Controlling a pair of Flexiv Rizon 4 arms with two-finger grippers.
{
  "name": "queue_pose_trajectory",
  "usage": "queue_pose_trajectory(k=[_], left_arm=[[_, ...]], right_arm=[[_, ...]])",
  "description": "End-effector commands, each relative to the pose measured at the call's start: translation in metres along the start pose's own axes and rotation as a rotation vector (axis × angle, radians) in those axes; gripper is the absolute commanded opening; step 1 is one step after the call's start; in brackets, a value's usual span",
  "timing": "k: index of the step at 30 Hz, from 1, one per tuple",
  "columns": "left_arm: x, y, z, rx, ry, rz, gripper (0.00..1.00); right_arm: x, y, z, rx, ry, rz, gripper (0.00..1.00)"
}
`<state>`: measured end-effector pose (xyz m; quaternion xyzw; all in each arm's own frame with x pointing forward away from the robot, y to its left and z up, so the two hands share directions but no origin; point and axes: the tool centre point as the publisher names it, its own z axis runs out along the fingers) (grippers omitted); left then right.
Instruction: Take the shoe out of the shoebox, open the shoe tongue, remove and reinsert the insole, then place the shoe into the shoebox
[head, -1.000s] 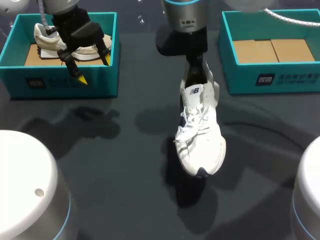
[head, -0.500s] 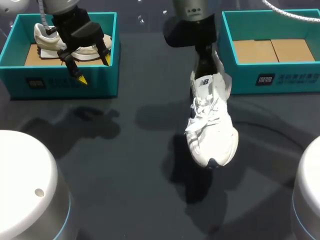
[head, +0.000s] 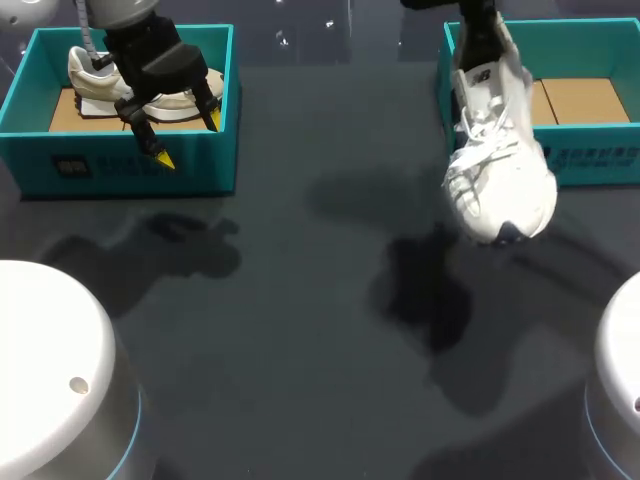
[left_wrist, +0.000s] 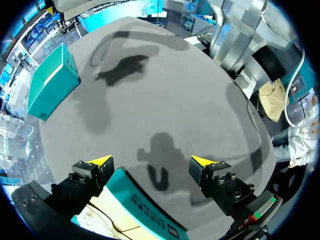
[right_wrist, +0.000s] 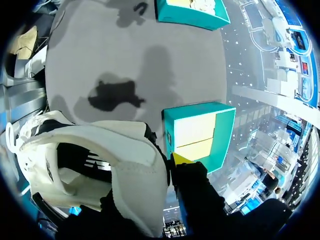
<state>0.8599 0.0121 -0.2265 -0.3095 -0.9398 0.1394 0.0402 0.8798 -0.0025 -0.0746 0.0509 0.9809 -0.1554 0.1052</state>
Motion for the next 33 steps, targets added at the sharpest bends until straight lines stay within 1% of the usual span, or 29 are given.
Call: queue_pose_trajectory(k=[1, 7, 11, 26, 29, 33], left_arm=[[0.000, 0.000, 0.000, -0.002, 0.001, 0.000, 1.00], [0.000, 0.000, 0.000, -0.002, 0.001, 0.000, 1.00], [0.000, 0.000, 0.000, -0.002, 0.001, 0.000, 1.00], [0.000, 0.000, 0.000, -0.002, 0.001, 0.000, 1.00], [0.000, 0.000, 0.000, -0.002, 0.001, 0.000, 1.00], [0.000, 0.000, 0.000, -0.002, 0.001, 0.000, 1.00]], right_arm=[[-0.031, -0.029, 0.007, -0.016, 0.013, -0.011, 0.00], [-0.074, -0.068, 0.018, -0.011, 0.019, 0.011, 0.00], [-0.094, -0.089, 0.022, -0.007, 0.007, 0.050, 0.00], [-0.094, -0.089, 0.022, -0.007, 0.007, 0.050, 0.00], [-0.106, -0.096, 0.024, -0.006, 0.018, 0.054, 0.00], [-0.134, -0.110, 0.029, -0.011, 0.006, 0.003, 0.00]])
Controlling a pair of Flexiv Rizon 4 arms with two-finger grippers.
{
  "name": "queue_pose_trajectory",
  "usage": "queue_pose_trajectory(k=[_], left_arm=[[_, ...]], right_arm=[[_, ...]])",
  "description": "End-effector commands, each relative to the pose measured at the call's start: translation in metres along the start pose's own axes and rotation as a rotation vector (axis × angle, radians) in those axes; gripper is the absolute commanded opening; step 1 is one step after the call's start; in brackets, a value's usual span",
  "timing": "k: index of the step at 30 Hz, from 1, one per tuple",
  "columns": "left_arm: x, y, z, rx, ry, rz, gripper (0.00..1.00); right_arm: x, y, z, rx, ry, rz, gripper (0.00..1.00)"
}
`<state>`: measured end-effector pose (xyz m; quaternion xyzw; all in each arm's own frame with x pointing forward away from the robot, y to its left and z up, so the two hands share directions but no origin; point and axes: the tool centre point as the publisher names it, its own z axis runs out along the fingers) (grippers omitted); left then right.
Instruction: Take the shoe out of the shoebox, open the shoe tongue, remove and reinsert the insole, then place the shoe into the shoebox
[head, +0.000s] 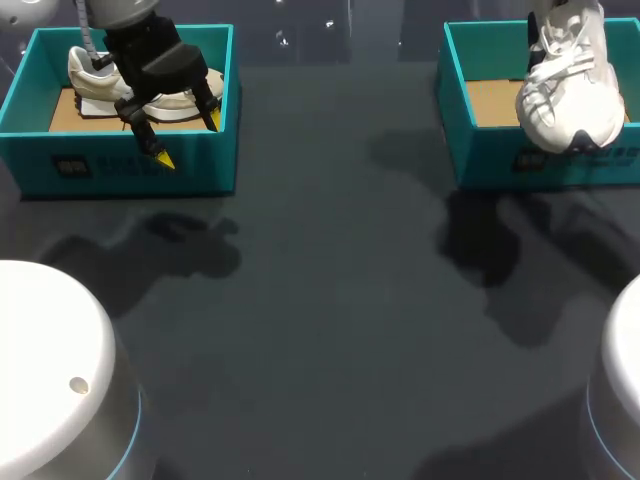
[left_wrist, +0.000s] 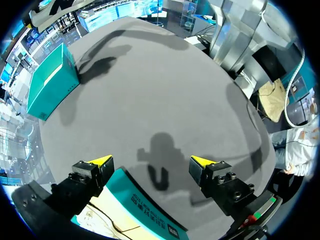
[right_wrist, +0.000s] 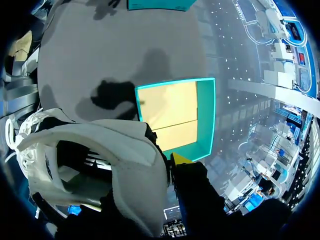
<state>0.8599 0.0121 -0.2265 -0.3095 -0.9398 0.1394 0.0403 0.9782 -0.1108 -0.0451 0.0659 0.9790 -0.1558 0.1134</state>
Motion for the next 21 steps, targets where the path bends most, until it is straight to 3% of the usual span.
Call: queue_pose_trajectory(k=[1, 11, 16, 21], left_arm=[[0.000, 0.000, 0.000, -0.002, 0.001, 0.000, 1.00], [0.000, 0.000, 0.000, -0.002, 0.001, 0.000, 1.00], [0.000, 0.000, 0.000, -0.002, 0.001, 0.000, 1.00], [0.000, 0.000, 0.000, -0.002, 0.001, 0.000, 1.00]], right_arm=[[-0.032, -0.015, 0.007, -0.017, 0.014, -0.048, 0.00], [-0.097, -0.066, 0.056, -0.118, -0.065, -0.250, 0.00], [-0.115, -0.088, 0.085, -0.156, -0.081, -0.273, 0.00], [-0.134, -0.102, 0.099, -0.186, -0.108, -0.317, 0.00]])
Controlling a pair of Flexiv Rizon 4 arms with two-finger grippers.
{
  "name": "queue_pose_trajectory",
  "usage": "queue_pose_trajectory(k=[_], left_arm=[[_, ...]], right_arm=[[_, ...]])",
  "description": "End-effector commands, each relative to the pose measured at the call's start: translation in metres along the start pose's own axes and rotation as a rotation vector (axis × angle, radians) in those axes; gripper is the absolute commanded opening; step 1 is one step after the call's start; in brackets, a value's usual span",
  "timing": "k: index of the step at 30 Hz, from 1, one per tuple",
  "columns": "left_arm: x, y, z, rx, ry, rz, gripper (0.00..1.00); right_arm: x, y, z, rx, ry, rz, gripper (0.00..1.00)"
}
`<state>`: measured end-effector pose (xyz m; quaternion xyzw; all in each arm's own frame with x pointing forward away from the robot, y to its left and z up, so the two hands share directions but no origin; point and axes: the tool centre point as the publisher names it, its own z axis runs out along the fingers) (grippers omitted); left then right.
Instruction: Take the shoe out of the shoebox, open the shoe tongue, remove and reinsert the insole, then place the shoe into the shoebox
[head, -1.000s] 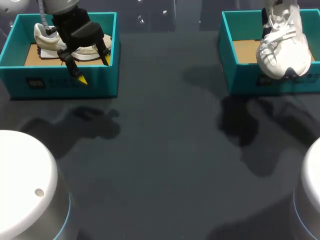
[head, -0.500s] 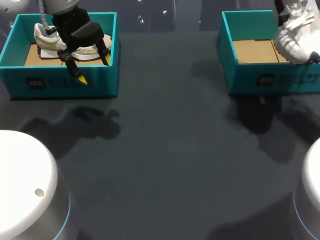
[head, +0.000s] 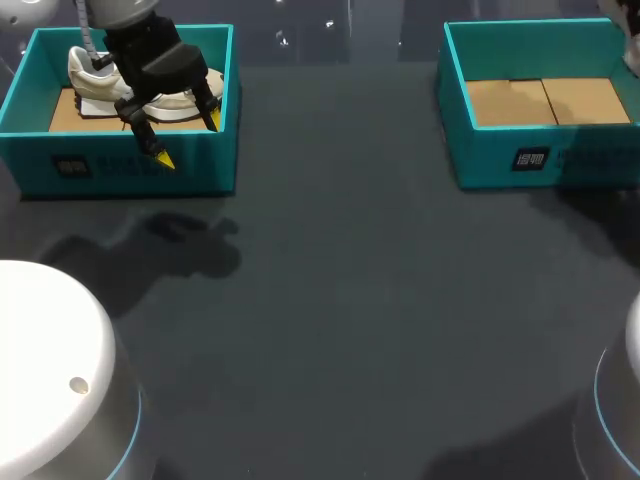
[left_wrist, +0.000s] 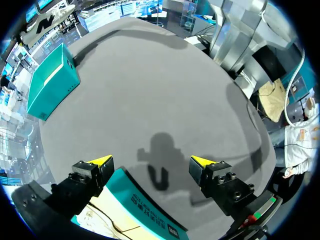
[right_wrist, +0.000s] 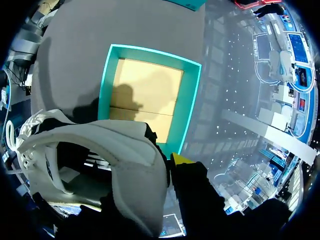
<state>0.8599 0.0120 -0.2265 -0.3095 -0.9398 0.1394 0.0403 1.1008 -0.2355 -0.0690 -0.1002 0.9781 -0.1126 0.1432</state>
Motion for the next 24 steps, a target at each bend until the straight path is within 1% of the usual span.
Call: queue_pose_trajectory(k=[1, 6, 9, 12, 16, 20, 22, 24], left_arm=[[0.000, 0.000, 0.000, -0.002, 0.001, 0.000, 1.00], [0.000, 0.000, 0.000, -0.002, 0.001, 0.000, 1.00], [0.000, 0.000, 0.000, -0.002, 0.001, 0.000, 1.00], [0.000, 0.000, 0.000, -0.002, 0.001, 0.000, 1.00], [0.000, 0.000, 0.000, -0.002, 0.001, 0.000, 1.00], [0.000, 0.000, 0.000, -0.002, 0.001, 0.000, 1.00], [0.000, 0.000, 0.000, -0.002, 0.001, 0.000, 1.00], [0.000, 0.000, 0.000, -0.002, 0.001, 0.000, 1.00]], right_arm=[[-0.009, -0.020, 0.014, -0.066, -0.017, -0.009, 0.00], [-0.031, -0.032, 0.029, -0.086, -0.013, -0.029, 0.00], [-0.037, -0.039, 0.037, -0.100, -0.015, -0.028, 0.00], [-0.040, -0.046, 0.045, -0.111, -0.011, -0.028, 0.00], [-0.039, -0.056, 0.050, -0.126, -0.014, -0.005, 0.00], [-0.032, -0.065, 0.057, -0.143, -0.013, 0.051, 0.00], [-0.028, -0.069, 0.060, -0.141, -0.007, 0.100, 0.00], [-0.024, -0.073, 0.062, -0.135, 0.009, 0.183, 0.00]])
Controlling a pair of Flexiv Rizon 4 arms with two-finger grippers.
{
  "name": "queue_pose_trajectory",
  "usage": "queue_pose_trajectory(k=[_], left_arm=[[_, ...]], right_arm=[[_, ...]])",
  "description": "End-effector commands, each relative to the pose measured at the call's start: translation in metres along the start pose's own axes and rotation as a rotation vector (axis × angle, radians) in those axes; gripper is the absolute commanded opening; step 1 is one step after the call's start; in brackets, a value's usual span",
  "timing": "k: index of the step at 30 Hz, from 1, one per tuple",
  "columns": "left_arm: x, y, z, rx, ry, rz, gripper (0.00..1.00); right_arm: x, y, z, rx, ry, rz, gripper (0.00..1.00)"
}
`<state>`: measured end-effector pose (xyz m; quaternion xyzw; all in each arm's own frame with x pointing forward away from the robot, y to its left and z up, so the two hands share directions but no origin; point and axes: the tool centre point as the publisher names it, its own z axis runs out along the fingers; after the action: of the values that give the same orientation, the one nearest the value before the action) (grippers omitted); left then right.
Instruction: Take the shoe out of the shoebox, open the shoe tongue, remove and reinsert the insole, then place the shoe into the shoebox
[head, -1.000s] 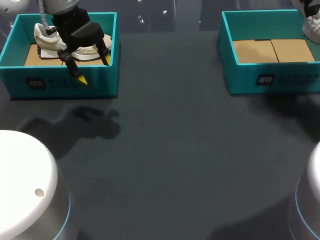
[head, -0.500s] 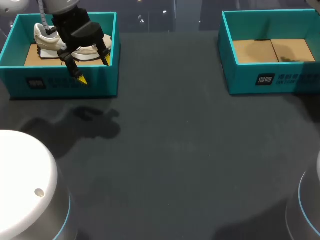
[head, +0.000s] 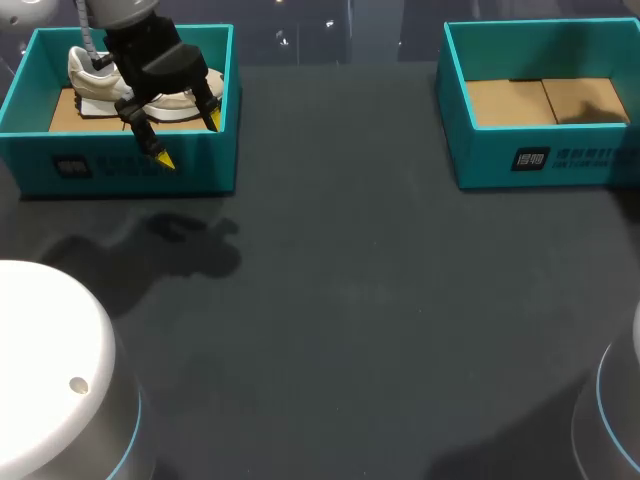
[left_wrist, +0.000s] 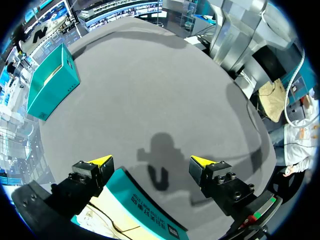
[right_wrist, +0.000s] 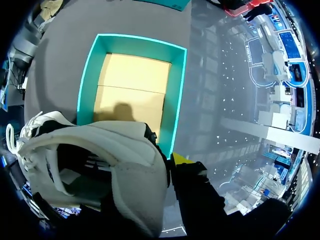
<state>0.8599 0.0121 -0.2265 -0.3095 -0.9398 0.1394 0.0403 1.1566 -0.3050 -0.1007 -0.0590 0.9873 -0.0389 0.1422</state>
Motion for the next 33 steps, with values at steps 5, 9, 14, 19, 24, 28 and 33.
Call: queue_pose_trajectory(k=[5, 9, 14, 19, 24, 28, 33], left_arm=[[0.000, 0.000, 0.000, -0.002, 0.001, 0.000, 1.00], [0.000, 0.000, 0.000, -0.002, 0.001, 0.000, 1.00], [0.000, 0.000, 0.000, -0.002, 0.001, 0.000, 1.00], [0.000, 0.000, 0.000, -0.002, 0.001, 0.000, 1.00], [0.000, 0.000, 0.000, -0.002, 0.001, 0.000, 1.00], [0.000, 0.000, 0.000, -0.002, 0.001, 0.000, 1.00], [0.000, 0.000, 0.000, -0.002, 0.001, 0.000, 1.00]], right_arm=[[0.022, -0.008, -0.002, 0.040, 0.010, 0.362, 0.00], [0.038, -0.001, -0.001, 0.061, 0.036, 0.522, 0.00], [0.063, 0.000, 0.001, 0.077, 0.048, 0.707, 0.00], [0.082, 0.001, 0.000, 0.088, 0.037, 0.800, 0.00], [0.095, 0.003, -0.007, 0.133, 0.042, 0.866, 0.00], [0.096, 0.008, -0.011, 0.174, 0.080, 0.830, 0.00], [0.096, 0.008, -0.011, 0.174, 0.080, 0.830, 0.00]])
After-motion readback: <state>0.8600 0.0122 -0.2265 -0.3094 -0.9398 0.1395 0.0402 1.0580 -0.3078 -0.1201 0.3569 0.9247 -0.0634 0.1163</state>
